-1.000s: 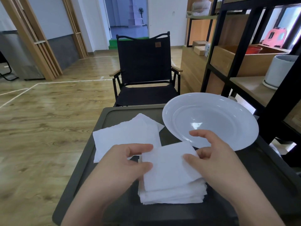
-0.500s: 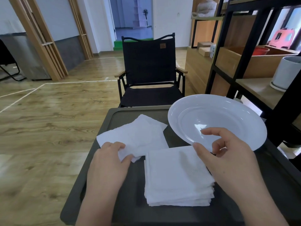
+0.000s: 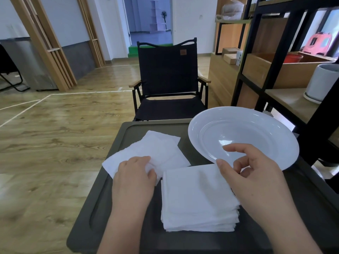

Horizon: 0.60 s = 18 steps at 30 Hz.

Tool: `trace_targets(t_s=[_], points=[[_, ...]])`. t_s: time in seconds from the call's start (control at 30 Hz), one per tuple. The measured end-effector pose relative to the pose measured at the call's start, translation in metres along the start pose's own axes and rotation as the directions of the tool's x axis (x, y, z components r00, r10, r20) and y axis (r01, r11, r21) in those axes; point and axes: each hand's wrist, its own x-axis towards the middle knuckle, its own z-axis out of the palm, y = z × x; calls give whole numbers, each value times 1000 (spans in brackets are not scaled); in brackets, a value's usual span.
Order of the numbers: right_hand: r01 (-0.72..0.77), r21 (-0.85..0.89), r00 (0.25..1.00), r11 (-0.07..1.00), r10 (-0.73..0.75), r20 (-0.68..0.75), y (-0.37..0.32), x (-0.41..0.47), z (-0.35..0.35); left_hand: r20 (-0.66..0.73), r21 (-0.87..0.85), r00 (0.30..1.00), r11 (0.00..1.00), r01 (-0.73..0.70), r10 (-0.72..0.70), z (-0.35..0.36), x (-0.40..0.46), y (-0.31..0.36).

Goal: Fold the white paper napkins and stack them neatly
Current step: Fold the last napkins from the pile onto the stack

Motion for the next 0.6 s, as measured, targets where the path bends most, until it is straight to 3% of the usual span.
trace_targets(t_s=[0.17, 0.37, 0.47, 0.53, 0.57, 0.6], points=[[-8, 12, 1000, 1000, 8, 3, 1, 0, 2, -113, -86, 991, 995, 56, -66, -1, 2, -1], [-7, 24, 999, 1000, 6, 39, -1, 0, 4, -112, -89, 994, 996, -8, -2, -1, 0, -3], [-9, 57, 997, 998, 5, 75, -5, -3, 4, -160, -221, 987, 975, -3, -33, -11, -5, 8], [-22, 97, 993, 995, 10, 114, -9, -5, 5, -179, -470, 971, 881, 55, -156, -25, -8, 18], [-32, 123, 991, 992, 15, 137, -11, -6, 5, -149, -644, 961, 760, 85, -234, -34, -9, 23], [-41, 150, 987, 988, 17, 161, -14, -7, 6, -85, -815, 953, 571, 102, -291, -45, -11, 28]])
